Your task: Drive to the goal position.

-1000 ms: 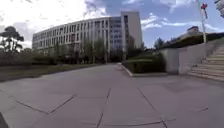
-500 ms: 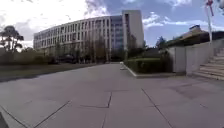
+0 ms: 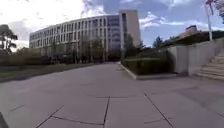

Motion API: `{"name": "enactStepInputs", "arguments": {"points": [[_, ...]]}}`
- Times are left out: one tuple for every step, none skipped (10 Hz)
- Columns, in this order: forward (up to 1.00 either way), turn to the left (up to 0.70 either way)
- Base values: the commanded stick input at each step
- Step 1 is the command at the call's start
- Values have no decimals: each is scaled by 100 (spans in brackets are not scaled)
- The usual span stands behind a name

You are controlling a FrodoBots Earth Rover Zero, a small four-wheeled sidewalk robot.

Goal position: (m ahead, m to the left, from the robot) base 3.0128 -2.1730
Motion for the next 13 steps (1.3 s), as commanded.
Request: {"name": "enactStepInputs", "arguments": {"points": [[45,-27],[45,-27],[45,-15],[45,0],[45,0],[45,0],[45,0],[45,0],[45,0],[45,0],[45,0],[45,0],[45,0]]}}
